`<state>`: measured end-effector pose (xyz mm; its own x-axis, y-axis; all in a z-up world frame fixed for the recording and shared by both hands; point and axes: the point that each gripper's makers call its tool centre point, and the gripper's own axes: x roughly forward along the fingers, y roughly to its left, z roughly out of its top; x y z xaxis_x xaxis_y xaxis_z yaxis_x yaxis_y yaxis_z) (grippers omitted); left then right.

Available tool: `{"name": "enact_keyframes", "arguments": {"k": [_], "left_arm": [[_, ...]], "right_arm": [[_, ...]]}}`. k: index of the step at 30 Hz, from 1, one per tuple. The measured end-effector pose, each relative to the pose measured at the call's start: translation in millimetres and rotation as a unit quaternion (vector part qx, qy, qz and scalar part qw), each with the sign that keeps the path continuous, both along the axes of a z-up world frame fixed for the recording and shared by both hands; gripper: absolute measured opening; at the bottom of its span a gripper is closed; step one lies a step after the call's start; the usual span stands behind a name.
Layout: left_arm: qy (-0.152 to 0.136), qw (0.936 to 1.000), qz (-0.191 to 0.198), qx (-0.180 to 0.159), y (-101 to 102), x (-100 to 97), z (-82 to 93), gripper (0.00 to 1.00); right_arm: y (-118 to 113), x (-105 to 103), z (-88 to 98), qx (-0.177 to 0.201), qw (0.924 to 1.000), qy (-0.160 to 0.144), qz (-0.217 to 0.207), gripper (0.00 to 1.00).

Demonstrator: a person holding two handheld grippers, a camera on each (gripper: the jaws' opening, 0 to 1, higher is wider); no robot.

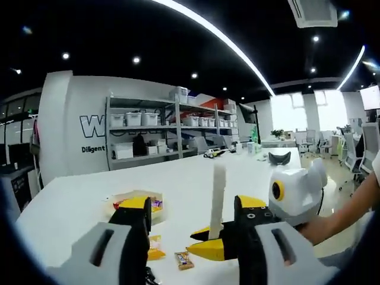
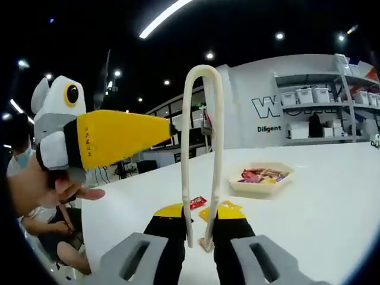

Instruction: Place the target food into the container with the food tongs after gripping and lifting it, then release it inside without dropping or visibly crushing the food.

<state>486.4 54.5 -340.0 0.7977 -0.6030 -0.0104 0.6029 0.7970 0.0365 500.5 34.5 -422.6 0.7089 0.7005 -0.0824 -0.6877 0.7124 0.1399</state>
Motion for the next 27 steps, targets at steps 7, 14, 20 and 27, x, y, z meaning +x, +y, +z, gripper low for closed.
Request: {"name": "enact_keyframes", "arguments": {"k": [7,14,20,27], "left_arm": [[0.038,0.9982,-0.022,-0.041,-2.6,3.5,2.0,0.40],[0.009,0.9989,-0.010,-0.044,9.0,3.4,13.2,0.34],[-0.003,0.9992,0.001,-0.041,8.5,6.7,12.0,0.43],[-0.002,0.9985,-0.010,-0.054,-1.3,0.9,12.7,0.45]], "right_arm": [[14.7,-14.1,-5.3,-0.018,0.9997,-0.010,0.014,0.12],[8.3,-12.9,-0.5,-0.009,0.9998,-0.016,0.011,0.13],[23.2,-29.3,-1.5,-0.052,0.9959,-0.059,0.045,0.15],[25.3,-29.4,1.2,-0.047,0.9965,-0.049,0.048,0.16]]}}
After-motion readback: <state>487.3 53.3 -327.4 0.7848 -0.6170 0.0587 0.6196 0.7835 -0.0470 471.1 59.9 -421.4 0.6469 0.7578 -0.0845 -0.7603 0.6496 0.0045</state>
